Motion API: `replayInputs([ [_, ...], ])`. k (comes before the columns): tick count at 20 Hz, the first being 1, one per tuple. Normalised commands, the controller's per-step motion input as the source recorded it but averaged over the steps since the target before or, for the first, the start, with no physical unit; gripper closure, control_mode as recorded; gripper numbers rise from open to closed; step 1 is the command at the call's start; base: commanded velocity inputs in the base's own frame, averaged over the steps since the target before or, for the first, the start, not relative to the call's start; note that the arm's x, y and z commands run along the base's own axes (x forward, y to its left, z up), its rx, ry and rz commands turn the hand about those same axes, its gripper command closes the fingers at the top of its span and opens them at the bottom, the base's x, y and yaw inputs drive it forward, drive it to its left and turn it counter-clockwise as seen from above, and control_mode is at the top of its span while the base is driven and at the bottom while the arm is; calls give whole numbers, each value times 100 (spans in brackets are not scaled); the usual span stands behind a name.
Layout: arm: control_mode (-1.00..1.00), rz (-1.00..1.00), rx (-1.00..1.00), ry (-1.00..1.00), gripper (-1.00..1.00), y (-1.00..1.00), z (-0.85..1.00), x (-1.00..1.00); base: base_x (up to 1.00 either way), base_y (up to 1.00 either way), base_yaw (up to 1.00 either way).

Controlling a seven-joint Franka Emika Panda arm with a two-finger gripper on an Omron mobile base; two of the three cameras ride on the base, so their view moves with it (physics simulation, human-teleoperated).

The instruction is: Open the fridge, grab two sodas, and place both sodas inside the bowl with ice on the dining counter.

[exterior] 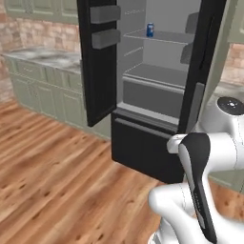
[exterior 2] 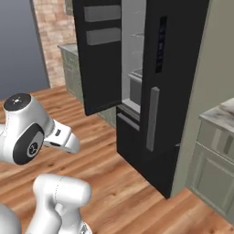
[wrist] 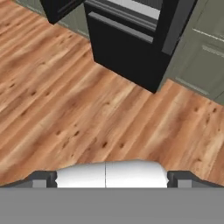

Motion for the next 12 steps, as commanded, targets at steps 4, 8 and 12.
replayInputs([
  [4, 100, 0, 0, 0, -100, 0, 0, 0, 48, 49, -41],
  [8, 100, 0, 0, 0, -100, 0, 0, 0, 38, 60, -35],
  [12, 100, 0, 0, 0, -100, 0, 0, 0, 54, 56, -29],
])
